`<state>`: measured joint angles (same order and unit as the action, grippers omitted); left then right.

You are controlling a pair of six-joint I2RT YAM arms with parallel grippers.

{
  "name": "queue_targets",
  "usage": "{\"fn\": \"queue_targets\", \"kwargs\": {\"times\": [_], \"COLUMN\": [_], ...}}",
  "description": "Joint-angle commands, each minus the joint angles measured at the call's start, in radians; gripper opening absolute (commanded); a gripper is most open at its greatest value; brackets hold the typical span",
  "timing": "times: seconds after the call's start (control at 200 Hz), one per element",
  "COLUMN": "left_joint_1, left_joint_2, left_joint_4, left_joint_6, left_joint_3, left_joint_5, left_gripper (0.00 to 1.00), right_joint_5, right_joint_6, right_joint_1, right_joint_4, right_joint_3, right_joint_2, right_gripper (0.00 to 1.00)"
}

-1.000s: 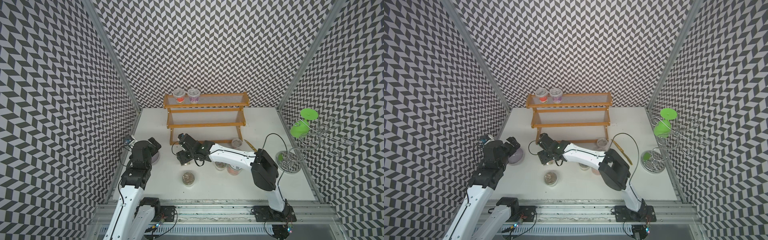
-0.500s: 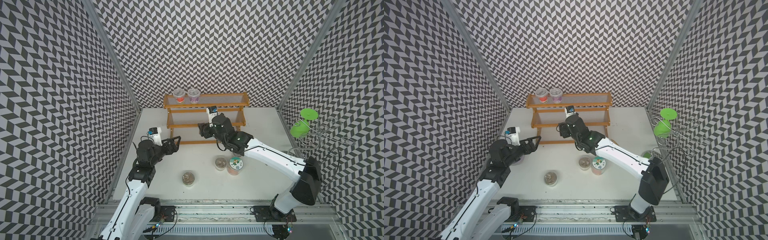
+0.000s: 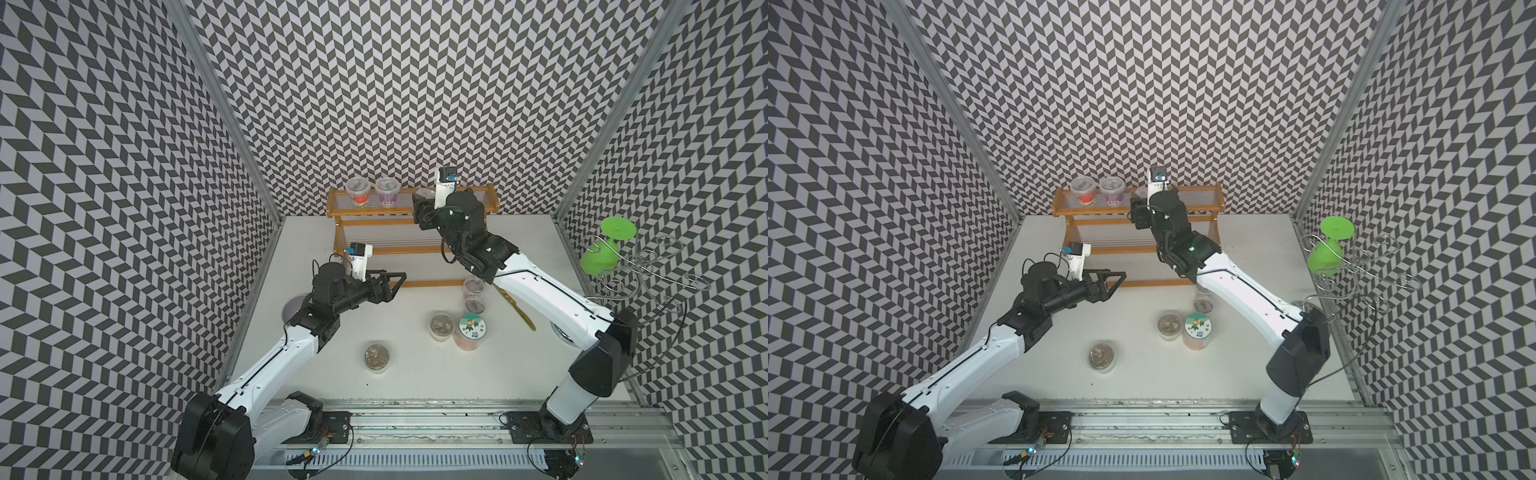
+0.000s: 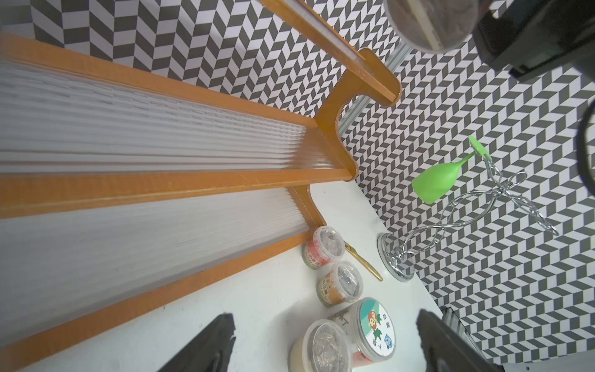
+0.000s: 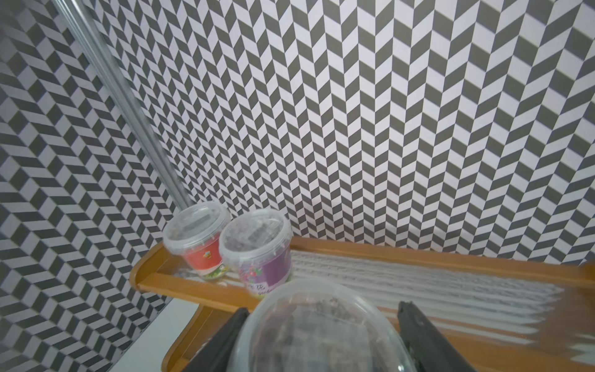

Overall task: Place the seed container on the shelf
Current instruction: Place the seed jar on the shelf.

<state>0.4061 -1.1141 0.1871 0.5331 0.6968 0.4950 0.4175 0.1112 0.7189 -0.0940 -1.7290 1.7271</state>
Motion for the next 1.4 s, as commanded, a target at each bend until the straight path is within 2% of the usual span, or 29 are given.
{"fn": "queue_targets", "kwargs": {"times": [0.0,0.31,1.036,1.392], "left_joint_1": [0.007,0.006,0.006,0.004], "left_joint_2": [-0.023,-0.103,-0.077,-0.069], "left_joint_4": [0.091,0.134,0.125,0.112], "left_joint_6": [0.023,0.023,-0.004,-0.015], "left_joint_3": [0.036,0.092,0.066,0.055], "left_joint_5": [0.006,0.023,-0.002,-0.013], "left_gripper": [0.92,0.92,0.93,0.93], "right_joint_5": [0.024,0.033,0.002,-0.016], "right_joint_6": [-0.081,-0.193,-0.327,-0.311], "right_joint_1": [-0.018,-0.04,-0.064,-0.063], "right_joint_4": [0.096,0.141,0.255,0.265], "right_joint_3": [-0.054,-0.197,-0.203,-0.181], "right_joint_2": [0.073,0.231,0.326,0.306], "right_gripper": [0.71,0.71,0.74,0.86]}}
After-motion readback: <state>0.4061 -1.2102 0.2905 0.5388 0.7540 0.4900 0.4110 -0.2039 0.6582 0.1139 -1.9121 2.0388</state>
